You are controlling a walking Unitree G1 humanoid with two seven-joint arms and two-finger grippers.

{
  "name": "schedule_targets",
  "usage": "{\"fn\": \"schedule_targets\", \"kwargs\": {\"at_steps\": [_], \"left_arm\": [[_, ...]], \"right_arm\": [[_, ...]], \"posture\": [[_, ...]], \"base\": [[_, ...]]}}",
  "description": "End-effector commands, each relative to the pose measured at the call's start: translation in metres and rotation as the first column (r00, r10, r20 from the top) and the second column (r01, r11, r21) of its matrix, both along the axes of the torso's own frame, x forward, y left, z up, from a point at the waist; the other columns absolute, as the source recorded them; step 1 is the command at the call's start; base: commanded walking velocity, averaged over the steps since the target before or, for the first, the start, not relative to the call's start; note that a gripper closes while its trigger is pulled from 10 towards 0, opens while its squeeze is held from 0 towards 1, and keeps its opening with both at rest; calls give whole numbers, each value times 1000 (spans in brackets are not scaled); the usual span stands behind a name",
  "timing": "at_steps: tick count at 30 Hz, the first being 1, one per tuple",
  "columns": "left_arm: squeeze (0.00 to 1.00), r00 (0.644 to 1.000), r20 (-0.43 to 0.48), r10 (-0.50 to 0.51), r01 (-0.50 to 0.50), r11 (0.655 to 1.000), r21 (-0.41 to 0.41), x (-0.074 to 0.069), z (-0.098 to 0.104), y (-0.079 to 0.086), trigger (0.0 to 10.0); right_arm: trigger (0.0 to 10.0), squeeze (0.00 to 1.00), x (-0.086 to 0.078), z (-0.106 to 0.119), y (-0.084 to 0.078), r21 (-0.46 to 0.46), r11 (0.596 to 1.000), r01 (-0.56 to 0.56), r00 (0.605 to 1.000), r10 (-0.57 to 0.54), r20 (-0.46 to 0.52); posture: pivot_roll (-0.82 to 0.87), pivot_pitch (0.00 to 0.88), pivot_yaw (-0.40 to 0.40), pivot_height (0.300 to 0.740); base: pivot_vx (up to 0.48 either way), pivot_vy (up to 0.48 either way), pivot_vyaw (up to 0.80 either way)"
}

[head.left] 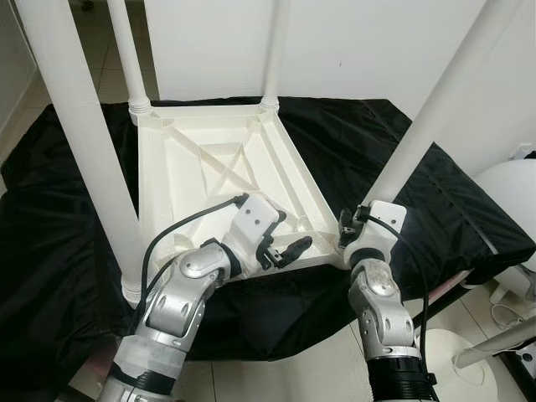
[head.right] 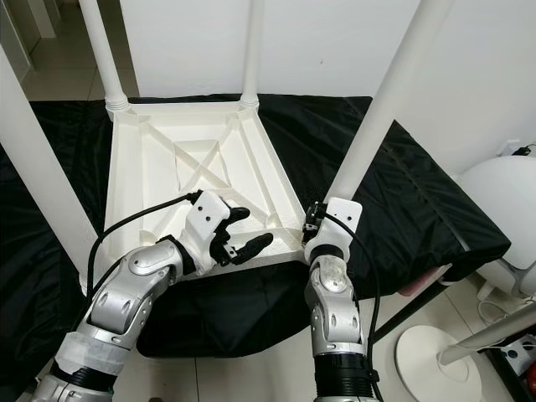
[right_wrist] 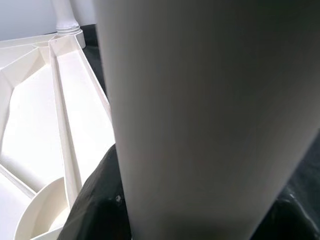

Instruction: Building children table

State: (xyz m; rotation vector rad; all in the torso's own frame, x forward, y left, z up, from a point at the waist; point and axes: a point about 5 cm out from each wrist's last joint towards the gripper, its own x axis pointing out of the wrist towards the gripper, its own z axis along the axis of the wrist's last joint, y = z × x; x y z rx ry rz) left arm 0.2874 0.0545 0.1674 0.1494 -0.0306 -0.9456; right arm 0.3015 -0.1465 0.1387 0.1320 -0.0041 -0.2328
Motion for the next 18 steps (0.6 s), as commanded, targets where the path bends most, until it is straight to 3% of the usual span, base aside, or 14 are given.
{"fn": "schedule_targets", "kwargs": {"at_steps": [1, 5, 6, 18], "left_arm": [[0, 999, -13, 37, -37, 999, 0, 2, -3, -1, 10000], [0, 999, -15, 35, -35, 999, -2, 2, -3, -1, 10000], [0, 999, -17, 30, -30, 1000, -3, 2, -3, -2, 10000], [0, 1000, -18, 20, -20, 1000, -7, 3, -2, -4, 10000]], "right_arm": [[10000, 518, -6, -4, -10, 15, 998, 65, 998, -65, -27], [10000, 518, -8, -3, -8, 15, 999, 51, 999, -51, -19], [10000, 1000, -9, -1, -5, 38, 999, 29, 1000, -29, -7], [10000, 1000, -15, 9, -1, 26, 998, -59, 996, 57, 64]], "posture": [[-41, 0, -66, 740], [-41, 0, -66, 740], [-51, 0, -63, 740], [-57, 0, -53, 740]], "base": [[0, 0, 0], [0, 0, 0], [0, 0, 0], [0, 0, 0]]}}
